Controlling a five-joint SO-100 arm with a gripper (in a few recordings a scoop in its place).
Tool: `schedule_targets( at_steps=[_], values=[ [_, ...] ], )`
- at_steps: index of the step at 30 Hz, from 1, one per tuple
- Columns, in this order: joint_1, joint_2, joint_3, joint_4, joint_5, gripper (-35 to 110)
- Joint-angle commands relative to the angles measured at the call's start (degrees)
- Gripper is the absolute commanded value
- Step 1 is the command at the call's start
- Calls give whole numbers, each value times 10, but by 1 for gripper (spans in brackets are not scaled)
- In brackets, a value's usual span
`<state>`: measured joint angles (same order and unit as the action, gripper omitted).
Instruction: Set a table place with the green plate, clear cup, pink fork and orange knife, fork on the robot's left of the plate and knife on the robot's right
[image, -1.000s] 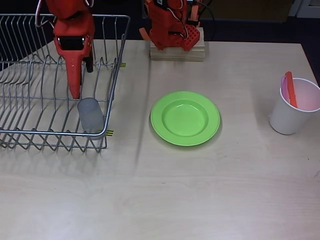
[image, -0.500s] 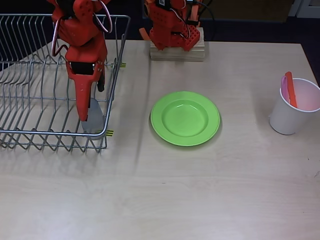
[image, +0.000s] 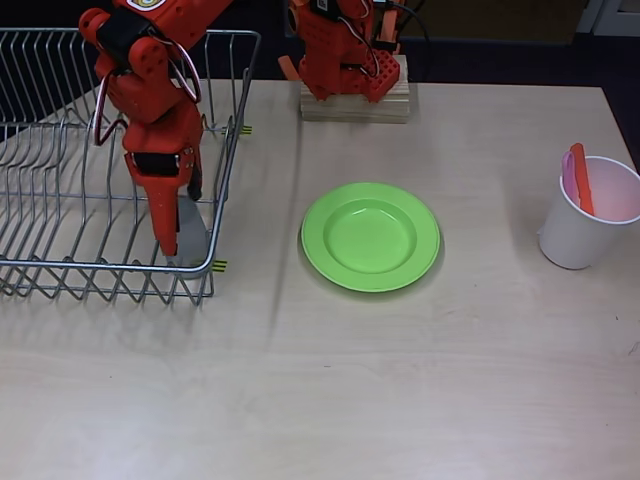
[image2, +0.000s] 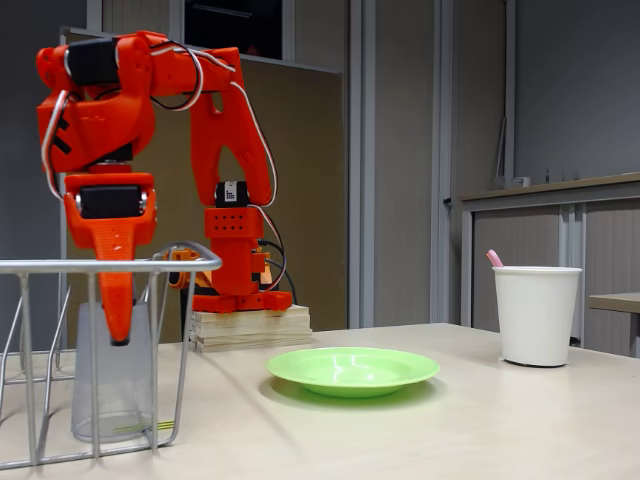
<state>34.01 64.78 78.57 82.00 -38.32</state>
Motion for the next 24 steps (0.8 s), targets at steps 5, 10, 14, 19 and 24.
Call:
schedule_targets(
  at_steps=[5,10,14,19,24],
  values=[
    [7,-3,-47,4,-23,27],
    [-5,6,-57,11,-25,23],
    [-22,33,-95,52,-33,23],
    [-39,101,-134,104,-53,22],
    [-40,176,-134,127,-91,23]
  ],
)
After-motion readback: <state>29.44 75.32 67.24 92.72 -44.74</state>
